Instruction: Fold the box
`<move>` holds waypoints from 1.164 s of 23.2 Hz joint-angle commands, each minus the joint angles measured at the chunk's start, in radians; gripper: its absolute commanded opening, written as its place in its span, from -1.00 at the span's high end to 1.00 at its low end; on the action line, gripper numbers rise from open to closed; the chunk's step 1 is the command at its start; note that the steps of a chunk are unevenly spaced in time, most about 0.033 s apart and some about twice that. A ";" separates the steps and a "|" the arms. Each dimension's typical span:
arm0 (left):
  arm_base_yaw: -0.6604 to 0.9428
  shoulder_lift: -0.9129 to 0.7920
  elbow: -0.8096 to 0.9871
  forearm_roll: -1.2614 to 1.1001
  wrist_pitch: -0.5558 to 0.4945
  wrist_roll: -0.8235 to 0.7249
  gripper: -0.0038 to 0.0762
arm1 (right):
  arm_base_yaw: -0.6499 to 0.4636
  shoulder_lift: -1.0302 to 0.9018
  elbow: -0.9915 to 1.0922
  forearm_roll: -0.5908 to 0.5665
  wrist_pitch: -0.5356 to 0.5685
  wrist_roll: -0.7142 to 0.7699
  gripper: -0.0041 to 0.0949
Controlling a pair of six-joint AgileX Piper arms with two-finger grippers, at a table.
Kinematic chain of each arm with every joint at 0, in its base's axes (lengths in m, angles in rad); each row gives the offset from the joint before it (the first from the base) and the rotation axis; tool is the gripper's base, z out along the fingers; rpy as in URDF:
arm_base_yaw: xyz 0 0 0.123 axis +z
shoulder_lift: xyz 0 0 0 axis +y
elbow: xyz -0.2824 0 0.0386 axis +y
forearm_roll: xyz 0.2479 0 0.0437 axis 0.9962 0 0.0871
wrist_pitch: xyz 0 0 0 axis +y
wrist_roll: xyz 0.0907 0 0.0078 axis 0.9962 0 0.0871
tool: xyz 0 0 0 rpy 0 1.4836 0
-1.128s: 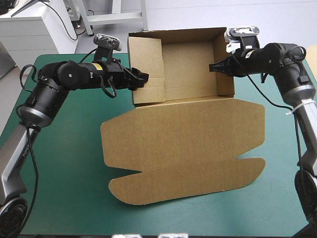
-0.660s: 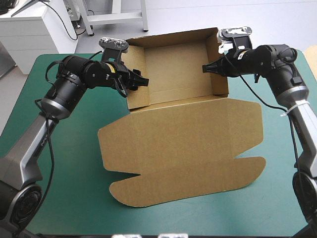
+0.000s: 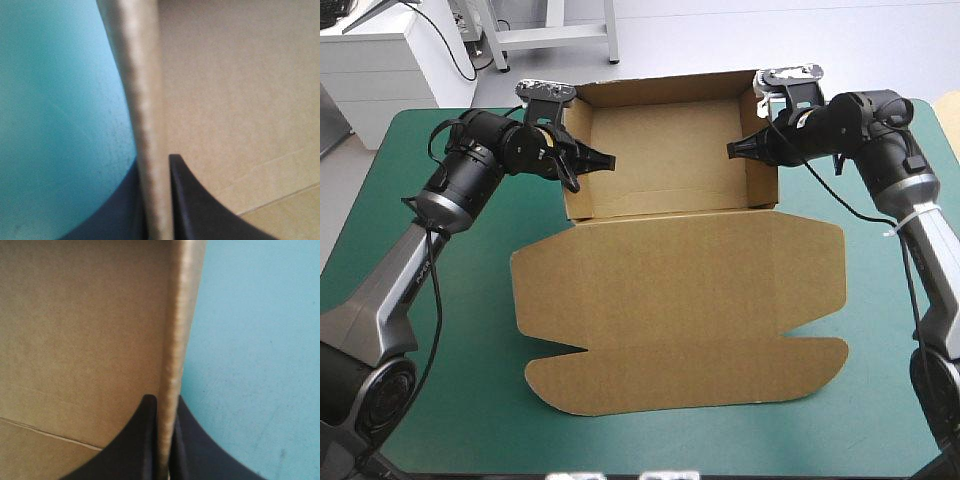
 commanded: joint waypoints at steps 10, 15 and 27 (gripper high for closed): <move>-0.016 0.167 -0.035 -0.157 0.122 0.053 0.92 | 0.011 0.157 -0.035 0.001 0.234 -0.051 0.95; -0.016 0.220 -0.035 -0.169 0.162 0.061 0.92 | 0.011 0.212 -0.035 0.008 0.234 -0.050 0.95; -0.007 0.257 -0.035 -0.192 0.191 0.110 -0.05 | 0.011 0.251 -0.033 0.008 0.234 -0.072 0.18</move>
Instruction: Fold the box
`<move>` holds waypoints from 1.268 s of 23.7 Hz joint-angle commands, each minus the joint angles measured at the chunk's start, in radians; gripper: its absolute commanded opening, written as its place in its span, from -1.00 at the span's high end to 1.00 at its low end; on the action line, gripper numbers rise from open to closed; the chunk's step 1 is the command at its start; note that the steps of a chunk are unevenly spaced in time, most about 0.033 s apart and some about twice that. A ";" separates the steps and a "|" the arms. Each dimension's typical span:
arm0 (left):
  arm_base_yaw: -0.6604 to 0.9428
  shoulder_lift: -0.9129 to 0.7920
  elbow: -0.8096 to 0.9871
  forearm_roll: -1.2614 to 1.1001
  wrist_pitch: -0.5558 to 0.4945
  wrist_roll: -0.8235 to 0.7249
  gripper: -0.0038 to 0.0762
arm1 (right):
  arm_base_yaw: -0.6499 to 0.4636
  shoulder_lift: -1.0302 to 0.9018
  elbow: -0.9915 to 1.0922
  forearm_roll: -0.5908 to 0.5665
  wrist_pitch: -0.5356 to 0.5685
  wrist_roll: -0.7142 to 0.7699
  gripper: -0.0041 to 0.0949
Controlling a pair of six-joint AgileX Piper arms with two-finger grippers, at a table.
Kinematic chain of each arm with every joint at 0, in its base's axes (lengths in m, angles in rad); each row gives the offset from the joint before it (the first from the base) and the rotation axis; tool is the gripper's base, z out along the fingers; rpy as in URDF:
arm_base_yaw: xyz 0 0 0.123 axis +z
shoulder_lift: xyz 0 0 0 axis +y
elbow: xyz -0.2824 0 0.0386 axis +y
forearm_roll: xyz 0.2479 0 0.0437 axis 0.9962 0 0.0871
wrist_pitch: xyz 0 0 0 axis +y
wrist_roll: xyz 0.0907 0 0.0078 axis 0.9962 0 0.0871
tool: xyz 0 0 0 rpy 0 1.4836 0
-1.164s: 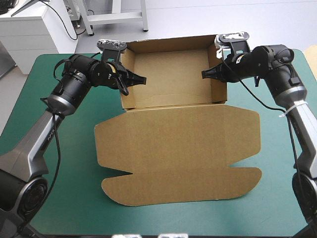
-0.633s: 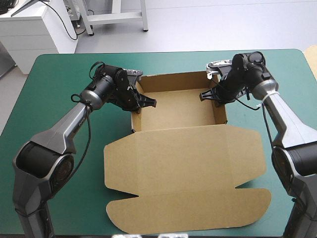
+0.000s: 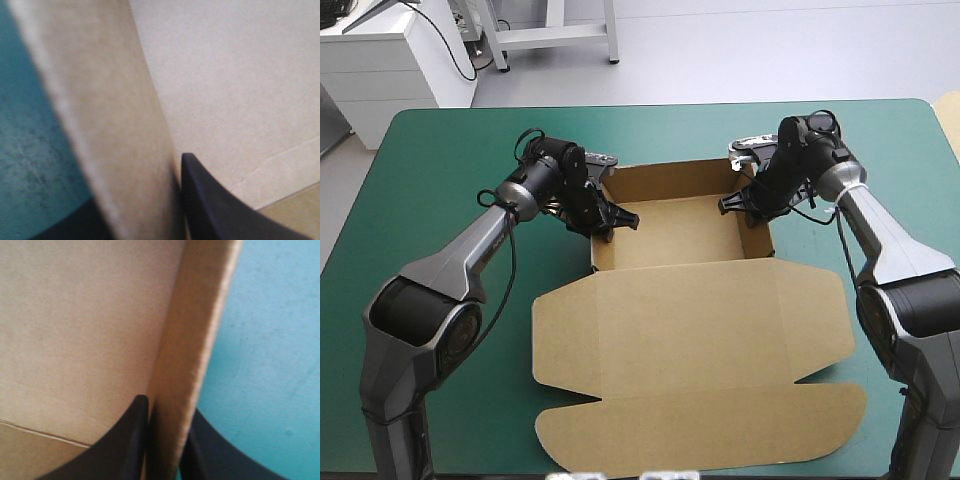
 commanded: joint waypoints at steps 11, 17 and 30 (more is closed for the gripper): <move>0.035 -0.105 -0.211 -0.058 0.119 0.022 -0.72 | 0.008 -0.130 -0.029 0.029 0.008 -0.013 -0.85; 0.035 -0.232 -0.240 -0.048 0.119 0.069 -0.59 | 0.008 -0.235 -0.029 0.003 0.004 -0.017 -0.82; 0.035 -0.587 0.001 0.029 0.119 0.219 0.39 | 0.008 -0.302 -0.029 -0.004 0.011 -0.021 -0.81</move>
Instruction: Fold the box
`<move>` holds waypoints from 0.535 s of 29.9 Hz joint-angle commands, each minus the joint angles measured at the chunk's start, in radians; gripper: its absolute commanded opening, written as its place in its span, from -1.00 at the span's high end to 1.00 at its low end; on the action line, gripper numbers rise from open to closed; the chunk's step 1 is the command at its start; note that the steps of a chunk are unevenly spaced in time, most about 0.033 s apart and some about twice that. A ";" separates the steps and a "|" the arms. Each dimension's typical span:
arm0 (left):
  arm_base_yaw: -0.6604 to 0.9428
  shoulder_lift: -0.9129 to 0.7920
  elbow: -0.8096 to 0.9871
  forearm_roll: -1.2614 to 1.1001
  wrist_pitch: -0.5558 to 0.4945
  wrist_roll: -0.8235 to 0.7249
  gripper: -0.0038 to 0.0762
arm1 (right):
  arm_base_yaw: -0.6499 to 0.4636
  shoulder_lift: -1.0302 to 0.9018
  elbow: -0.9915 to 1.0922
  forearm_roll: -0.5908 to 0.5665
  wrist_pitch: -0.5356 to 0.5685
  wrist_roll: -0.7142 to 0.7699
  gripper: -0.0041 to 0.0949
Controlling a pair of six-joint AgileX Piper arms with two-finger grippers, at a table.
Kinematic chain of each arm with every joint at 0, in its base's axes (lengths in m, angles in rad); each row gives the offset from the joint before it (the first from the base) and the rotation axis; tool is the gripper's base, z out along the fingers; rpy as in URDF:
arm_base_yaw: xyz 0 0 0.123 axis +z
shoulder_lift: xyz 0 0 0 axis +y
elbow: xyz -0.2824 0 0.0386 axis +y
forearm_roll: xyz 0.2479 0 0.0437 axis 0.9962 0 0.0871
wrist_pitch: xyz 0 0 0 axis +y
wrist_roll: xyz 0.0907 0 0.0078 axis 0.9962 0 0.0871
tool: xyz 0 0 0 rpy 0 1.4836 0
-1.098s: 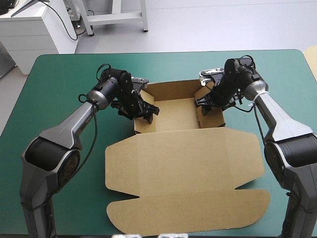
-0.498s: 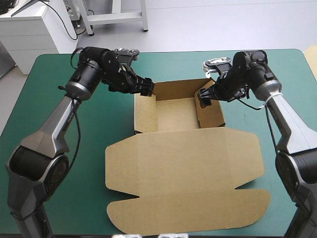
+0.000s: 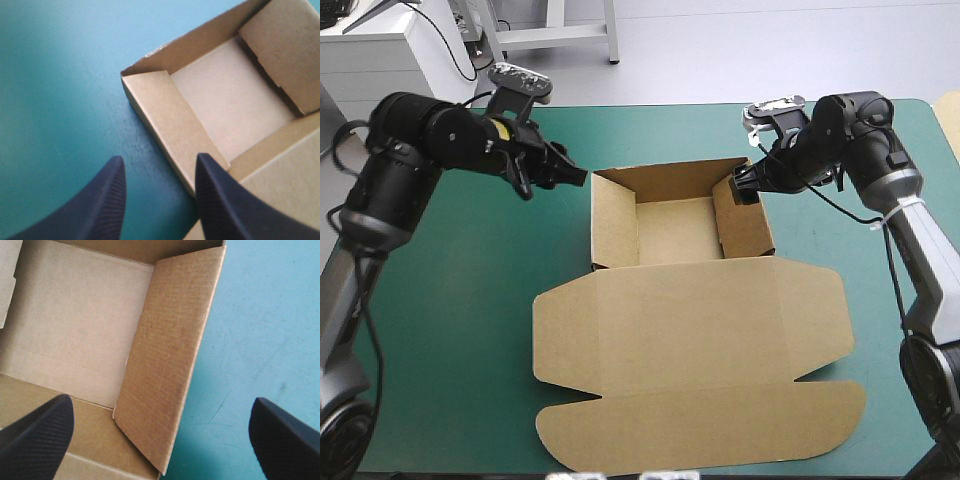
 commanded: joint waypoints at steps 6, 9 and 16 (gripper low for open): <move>0.000 -0.316 0.421 0.001 0.039 0.113 0.85 | -0.003 -0.047 -0.029 0.000 -0.032 -0.012 -0.81; 0.000 -0.401 0.587 0.008 0.014 0.131 0.92 | -0.003 -0.040 -0.029 -0.004 -0.041 -0.014 -0.81; 0.000 -0.564 0.924 -0.004 -0.144 0.093 0.92 | -0.003 0.025 -0.029 0.006 -0.041 -0.016 -0.81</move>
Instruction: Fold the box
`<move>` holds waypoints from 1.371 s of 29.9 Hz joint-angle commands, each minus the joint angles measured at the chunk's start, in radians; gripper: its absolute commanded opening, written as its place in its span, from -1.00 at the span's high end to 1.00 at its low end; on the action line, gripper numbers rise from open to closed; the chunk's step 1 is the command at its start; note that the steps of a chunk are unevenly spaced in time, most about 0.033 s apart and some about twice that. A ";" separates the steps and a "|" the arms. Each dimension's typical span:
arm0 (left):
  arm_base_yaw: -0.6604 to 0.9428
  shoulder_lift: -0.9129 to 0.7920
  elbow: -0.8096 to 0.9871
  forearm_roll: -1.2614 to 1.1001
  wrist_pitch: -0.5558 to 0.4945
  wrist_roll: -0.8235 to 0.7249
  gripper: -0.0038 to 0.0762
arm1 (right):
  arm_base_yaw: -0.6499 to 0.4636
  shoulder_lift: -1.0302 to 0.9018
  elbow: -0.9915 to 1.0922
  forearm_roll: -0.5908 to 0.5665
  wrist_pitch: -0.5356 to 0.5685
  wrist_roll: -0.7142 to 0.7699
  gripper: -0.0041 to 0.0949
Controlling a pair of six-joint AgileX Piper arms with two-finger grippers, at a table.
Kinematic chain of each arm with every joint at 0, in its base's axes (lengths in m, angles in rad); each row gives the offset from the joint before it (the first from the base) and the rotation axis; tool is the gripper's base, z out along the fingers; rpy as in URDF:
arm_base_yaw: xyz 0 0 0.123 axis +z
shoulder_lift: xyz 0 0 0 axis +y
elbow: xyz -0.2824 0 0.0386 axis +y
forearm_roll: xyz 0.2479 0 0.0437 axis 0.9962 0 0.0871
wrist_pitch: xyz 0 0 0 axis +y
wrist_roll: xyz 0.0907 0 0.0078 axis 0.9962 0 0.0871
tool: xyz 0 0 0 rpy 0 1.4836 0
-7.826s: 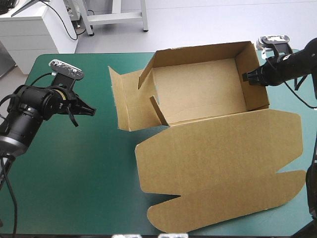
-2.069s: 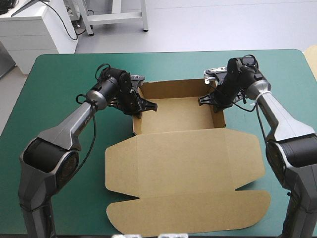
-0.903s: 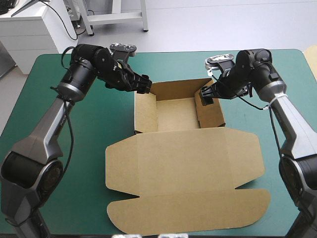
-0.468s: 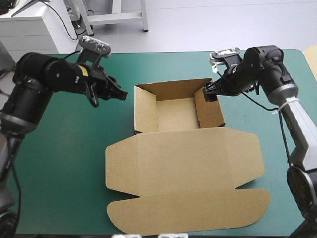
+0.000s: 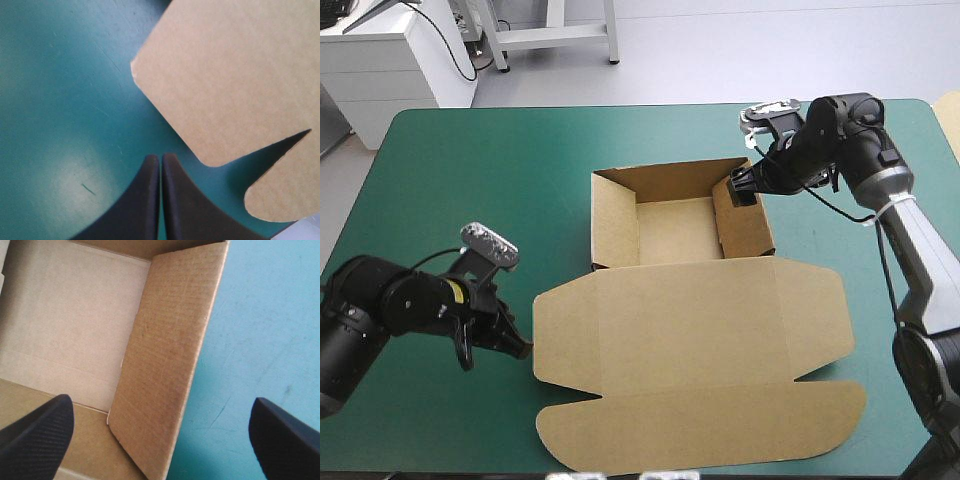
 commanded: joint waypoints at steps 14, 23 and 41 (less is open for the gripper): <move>0.000 -0.262 0.440 -0.033 -0.142 -0.042 0.92 | -0.003 0.156 -0.028 0.007 -0.062 -0.027 -0.65; 0.000 -0.355 0.444 -0.033 -0.184 -0.047 0.92 | -0.003 0.177 -0.028 0.007 -0.074 -0.027 0.53; 0.000 -0.366 0.444 -0.033 -0.179 -0.047 0.92 | -0.012 0.160 -0.028 -0.142 -0.135 -0.027 0.96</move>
